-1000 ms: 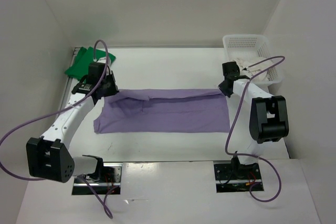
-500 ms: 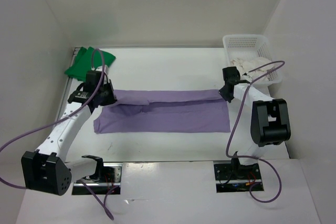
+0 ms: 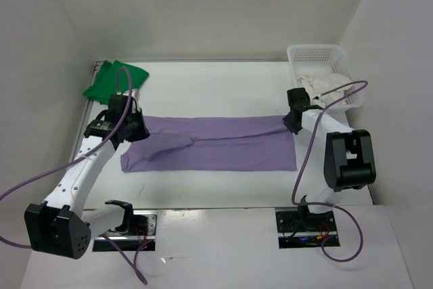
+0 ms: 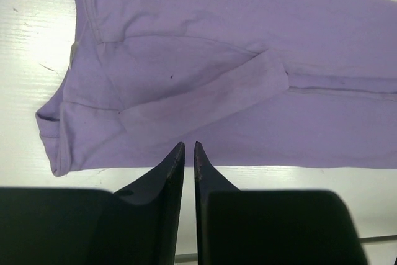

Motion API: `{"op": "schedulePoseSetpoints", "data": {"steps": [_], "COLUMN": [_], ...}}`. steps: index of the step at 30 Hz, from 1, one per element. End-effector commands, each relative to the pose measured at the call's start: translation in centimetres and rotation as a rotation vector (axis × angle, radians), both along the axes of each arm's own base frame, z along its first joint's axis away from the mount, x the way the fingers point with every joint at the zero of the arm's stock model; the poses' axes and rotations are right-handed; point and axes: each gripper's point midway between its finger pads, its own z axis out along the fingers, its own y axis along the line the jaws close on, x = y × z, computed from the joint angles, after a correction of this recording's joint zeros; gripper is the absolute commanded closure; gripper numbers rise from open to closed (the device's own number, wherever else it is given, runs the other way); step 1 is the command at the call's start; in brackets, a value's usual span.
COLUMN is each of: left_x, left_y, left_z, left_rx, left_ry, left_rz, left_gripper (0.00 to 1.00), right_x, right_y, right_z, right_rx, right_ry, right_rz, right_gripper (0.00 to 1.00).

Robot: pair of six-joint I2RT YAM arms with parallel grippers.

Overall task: Fold and stack the t-shirts
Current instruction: Fold the other side of the tshirt into a rectangle

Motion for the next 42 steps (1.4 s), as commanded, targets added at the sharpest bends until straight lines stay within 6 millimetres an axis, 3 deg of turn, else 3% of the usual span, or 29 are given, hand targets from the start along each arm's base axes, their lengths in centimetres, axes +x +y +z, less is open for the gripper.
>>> {"op": "schedulePoseSetpoints", "data": {"steps": [1,6,8,11,12,15,16,19,20,21,23,25,27,28,29,33,37,42], "left_x": [0.0,0.6,1.7,4.0,4.6,6.9,7.9,9.4,9.7,9.7,10.3,10.2,10.3,10.4,10.2,9.8,9.2,9.5], "left_y": [0.0,0.5,0.4,-0.2,-0.5,-1.4,-1.8,-2.2,-2.2,-2.5,-2.8,-1.8,-1.2,-1.1,-0.6,0.6,1.0,1.1], "left_z": [2.1,3.5,4.2,3.5,3.0,1.7,1.9,-0.4,-1.8,-2.4,-3.7,-5.2,-6.6,-7.5,-8.4,-10.6,-12.4,-12.0], "left_rx": [-0.016,0.004,-0.002,-0.021,-0.028,-0.064,-0.081,-0.090,-0.107,-0.122,-0.135,-0.138,-0.153,-0.159,-0.163,-0.186,-0.201,-0.195], "left_ry": [-0.043,-0.075,-0.114,-0.120,-0.114,-0.108,-0.125,-0.089,-0.052,-0.030,-0.015,0.011,0.046,0.065,0.091,0.142,0.196,0.175], "left_rz": [0.010,0.032,0.032,0.030,0.023,0.016,0.017,0.019,0.028,0.026,0.029,0.065,0.089,0.093,0.114,0.153,0.166,0.169], "left_gripper": [0.83,0.83,0.78,0.73,0.73,0.73,0.73,0.73,0.73,0.73,0.73,0.73,0.73,0.73,0.73,0.73,0.73,0.73], "right_x": [0.6,0.4,0.4,0.2,-0.2,-0.8,-1.8,-3.8,-3.5,-3.9,-4.4,-4.5,-4.3,-4.2,-3.6,-2.5,-2.0,-1.3], "right_y": [-0.5,-0.1,1.3,6.2,9.5,16.6,20.2,27.4,29.5,31.0,34.4,36.3,38.2,38.8,39.6,42.1,42.9,43.0], "right_z": [2.9,5.2,6.5,7.3,7.6,8.5,8.7,8.6,9.8,8.6,9.7,8.3,8.6,7.1,7.7,6.1,2.5,0.7], "right_rx": [0.004,0.026,0.048,0.111,0.143,0.267,0.304,0.361,0.389,0.405,0.426,0.437,0.448,0.456,0.468,0.462,0.399,0.366], "right_ry": [-0.088,-0.140,-0.178,-0.194,-0.205,-0.235,-0.237,-0.207,-0.246,-0.205,-0.234,-0.202,-0.224,-0.186,-0.201,-0.188,-0.097,-0.082], "right_rz": [-0.029,-0.018,0.022,0.149,0.228,0.416,0.516,0.729,0.785,0.818,0.930,0.962,1.016,1.025,1.033,1.058,1.074,1.063], "right_gripper": [0.89,0.79,0.79,0.84,0.89,1.00,1.00,1.00,1.00,1.00,1.00,1.00,1.00,1.00,0.99,0.91,0.77,0.68]}}
